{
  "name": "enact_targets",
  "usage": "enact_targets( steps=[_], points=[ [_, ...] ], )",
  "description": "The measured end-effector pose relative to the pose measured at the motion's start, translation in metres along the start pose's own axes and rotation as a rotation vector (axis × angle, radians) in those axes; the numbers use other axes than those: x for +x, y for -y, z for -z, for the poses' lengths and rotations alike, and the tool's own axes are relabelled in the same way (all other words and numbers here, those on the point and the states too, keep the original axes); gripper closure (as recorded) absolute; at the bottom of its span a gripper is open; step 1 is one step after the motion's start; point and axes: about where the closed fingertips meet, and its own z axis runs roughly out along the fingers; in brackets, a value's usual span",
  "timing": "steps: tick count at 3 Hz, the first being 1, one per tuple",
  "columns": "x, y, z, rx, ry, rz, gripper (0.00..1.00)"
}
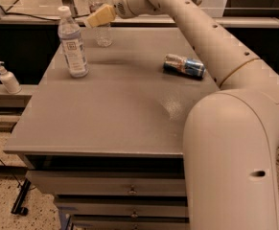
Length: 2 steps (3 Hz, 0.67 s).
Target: Knock water bottle over
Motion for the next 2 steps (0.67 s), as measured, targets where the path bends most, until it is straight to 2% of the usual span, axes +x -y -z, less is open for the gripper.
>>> enact_targets(
  steps=[1, 2],
  points=[
    [-0.005, 0.007, -0.021, 0.029, 0.056, -0.043, 0.0],
    [-0.007, 0.005, -0.044, 0.014, 0.086, -0.107, 0.1]
  ],
)
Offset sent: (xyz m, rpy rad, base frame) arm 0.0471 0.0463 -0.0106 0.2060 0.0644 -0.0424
